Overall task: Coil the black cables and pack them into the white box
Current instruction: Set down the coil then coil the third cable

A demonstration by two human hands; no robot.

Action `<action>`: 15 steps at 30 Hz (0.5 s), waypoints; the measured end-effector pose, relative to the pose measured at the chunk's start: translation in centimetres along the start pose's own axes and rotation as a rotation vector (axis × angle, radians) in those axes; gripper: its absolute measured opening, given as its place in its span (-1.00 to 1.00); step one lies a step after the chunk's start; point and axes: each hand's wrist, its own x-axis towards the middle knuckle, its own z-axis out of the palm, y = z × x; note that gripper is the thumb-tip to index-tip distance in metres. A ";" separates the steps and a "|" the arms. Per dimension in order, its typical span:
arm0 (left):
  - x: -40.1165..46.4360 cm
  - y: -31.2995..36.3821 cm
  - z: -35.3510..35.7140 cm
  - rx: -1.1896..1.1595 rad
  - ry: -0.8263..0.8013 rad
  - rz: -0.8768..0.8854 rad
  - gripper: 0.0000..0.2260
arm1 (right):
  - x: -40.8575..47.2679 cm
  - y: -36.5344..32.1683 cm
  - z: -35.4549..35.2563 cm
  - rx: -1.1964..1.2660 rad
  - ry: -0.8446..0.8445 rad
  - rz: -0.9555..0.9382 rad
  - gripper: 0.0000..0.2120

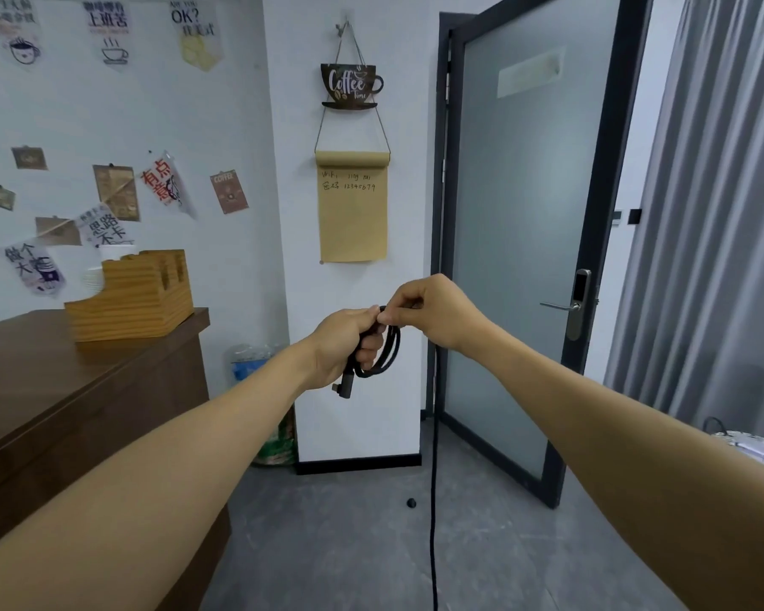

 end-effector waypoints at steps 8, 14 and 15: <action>-0.6 1.0 -0.3 0.031 -0.157 -0.167 -0.64 | -1.4 1.1 0.8 -0.174 -0.191 -0.079 -0.82; -0.7 1.0 -0.2 0.073 -0.106 -0.151 -0.67 | -2.0 1.5 1.7 -0.175 -0.184 -0.030 -0.71; -0.6 1.1 -0.2 0.063 -0.081 -0.126 -0.67 | -1.9 1.5 1.8 -0.156 -0.142 -0.026 -0.70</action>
